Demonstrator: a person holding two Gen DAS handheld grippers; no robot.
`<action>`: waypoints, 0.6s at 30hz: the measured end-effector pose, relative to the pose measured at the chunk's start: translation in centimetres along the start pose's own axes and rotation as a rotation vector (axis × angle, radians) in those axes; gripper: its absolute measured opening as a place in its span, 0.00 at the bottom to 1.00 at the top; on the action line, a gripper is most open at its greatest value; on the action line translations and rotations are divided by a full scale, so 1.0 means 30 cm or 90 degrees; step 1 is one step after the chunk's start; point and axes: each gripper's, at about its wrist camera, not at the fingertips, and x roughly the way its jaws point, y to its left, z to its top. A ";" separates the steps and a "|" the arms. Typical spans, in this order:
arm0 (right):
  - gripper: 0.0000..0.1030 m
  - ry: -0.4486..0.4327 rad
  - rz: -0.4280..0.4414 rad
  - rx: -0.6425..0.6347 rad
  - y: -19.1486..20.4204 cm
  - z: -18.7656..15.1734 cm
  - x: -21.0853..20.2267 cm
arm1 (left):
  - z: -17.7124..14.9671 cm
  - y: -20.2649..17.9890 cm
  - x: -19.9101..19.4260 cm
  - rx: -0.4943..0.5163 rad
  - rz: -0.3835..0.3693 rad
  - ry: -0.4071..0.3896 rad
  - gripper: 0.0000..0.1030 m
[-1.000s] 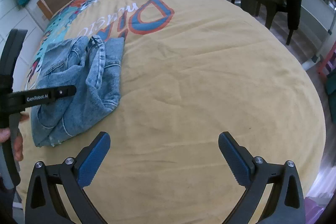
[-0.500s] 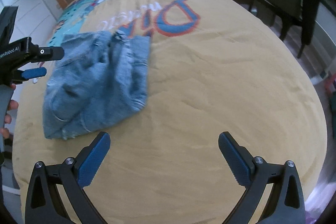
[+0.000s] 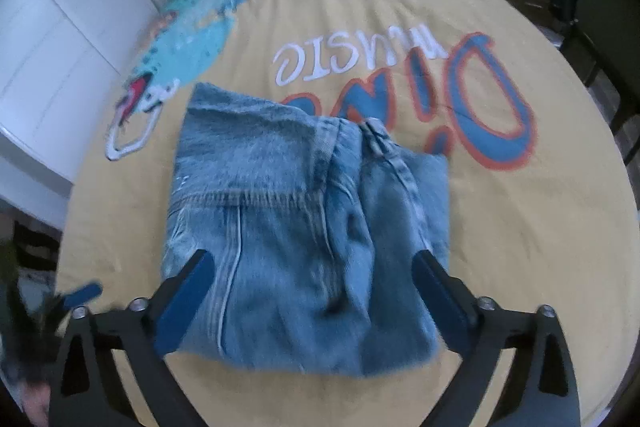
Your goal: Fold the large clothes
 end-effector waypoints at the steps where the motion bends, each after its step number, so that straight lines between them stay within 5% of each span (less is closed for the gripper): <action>1: 0.82 0.021 -0.022 -0.006 0.007 0.022 0.041 | -0.010 0.017 -0.003 -0.008 -0.003 0.000 0.99; 13: 0.68 0.100 -0.026 0.005 0.011 0.078 0.233 | -0.048 0.113 0.038 -0.034 0.001 0.017 0.99; 18: 0.27 0.101 -0.037 -0.010 0.039 0.083 0.239 | -0.054 0.098 0.059 -0.015 0.019 0.028 0.99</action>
